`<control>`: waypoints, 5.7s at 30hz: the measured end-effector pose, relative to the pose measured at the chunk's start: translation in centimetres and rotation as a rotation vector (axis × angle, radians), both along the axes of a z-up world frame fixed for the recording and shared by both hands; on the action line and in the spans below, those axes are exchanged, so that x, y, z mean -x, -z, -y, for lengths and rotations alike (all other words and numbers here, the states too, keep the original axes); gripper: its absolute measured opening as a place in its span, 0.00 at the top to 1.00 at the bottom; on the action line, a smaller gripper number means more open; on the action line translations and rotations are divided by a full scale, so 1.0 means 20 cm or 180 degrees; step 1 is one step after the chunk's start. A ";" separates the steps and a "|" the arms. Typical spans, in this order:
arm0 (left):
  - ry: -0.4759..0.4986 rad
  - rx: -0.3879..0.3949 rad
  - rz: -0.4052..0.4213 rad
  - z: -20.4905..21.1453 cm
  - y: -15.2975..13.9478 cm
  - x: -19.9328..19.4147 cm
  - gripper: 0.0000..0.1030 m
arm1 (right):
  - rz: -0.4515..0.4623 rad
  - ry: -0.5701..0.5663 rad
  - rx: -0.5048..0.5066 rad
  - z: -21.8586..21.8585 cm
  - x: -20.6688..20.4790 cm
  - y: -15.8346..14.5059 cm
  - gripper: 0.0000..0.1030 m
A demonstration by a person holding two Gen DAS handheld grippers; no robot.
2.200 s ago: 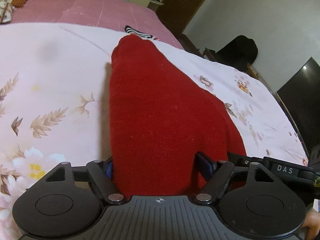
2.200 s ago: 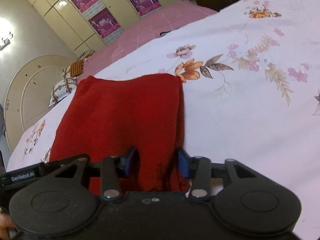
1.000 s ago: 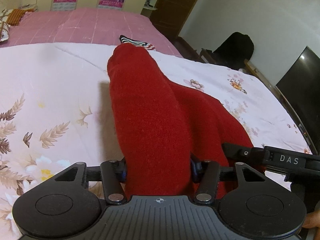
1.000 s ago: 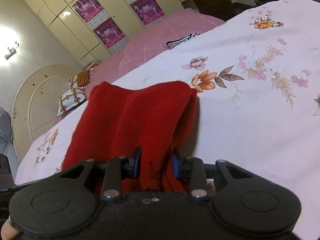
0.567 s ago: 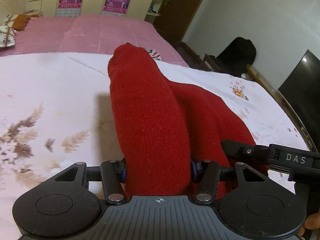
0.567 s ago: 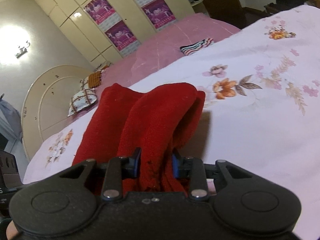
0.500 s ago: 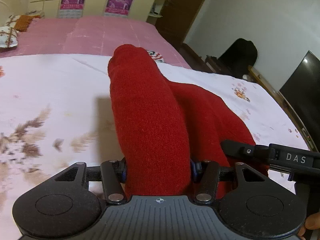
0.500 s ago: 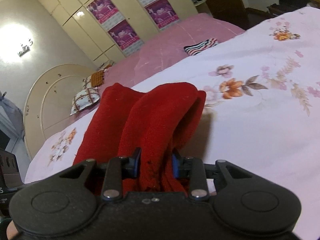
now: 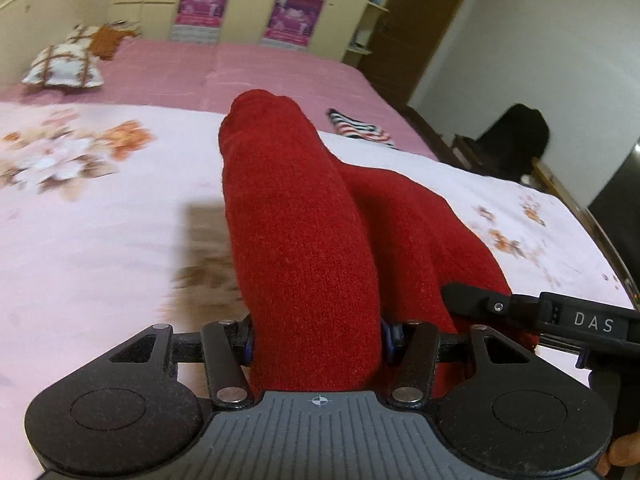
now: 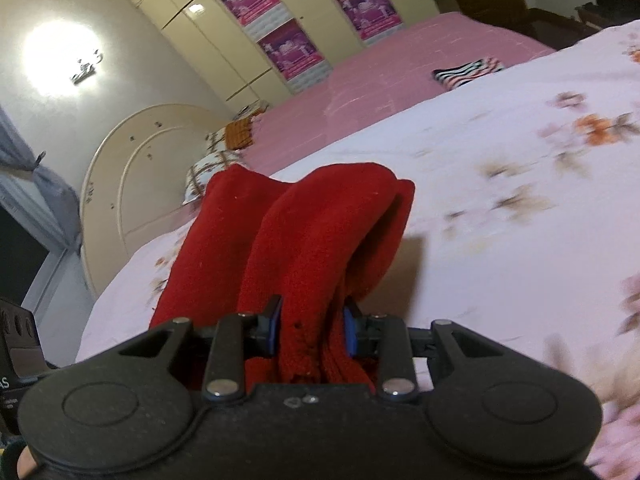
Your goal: Fold small clothes
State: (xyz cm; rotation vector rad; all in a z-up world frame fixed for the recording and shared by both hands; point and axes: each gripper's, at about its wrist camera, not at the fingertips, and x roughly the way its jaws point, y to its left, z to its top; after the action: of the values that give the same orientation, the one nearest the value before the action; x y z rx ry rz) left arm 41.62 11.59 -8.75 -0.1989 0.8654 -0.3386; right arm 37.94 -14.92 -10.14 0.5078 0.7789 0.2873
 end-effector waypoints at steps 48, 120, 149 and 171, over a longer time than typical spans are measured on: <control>-0.0691 -0.0266 0.0282 -0.53 0.21 -0.20 0.23 | 0.0069 -0.0122 0.1056 -0.64 -0.32 0.14 0.60; -0.0386 -0.0689 0.0207 -0.43 0.21 -0.06 0.03 | 0.0134 0.0309 0.1453 -0.84 0.01 0.06 0.54; -0.0580 -0.1313 0.0024 -0.22 0.29 0.08 0.00 | -0.0353 0.0274 0.1645 -0.75 0.13 0.25 0.20; -0.0518 -0.1168 0.0488 -0.15 -0.18 0.88 0.00 | 0.0042 -0.0210 0.1709 -0.68 0.74 -0.09 0.19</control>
State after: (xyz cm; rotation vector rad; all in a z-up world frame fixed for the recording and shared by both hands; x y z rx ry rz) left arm 24.00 14.55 -5.14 0.0964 0.7398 -0.0385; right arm 23.23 -1.23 -8.28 -0.0255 0.8226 0.1322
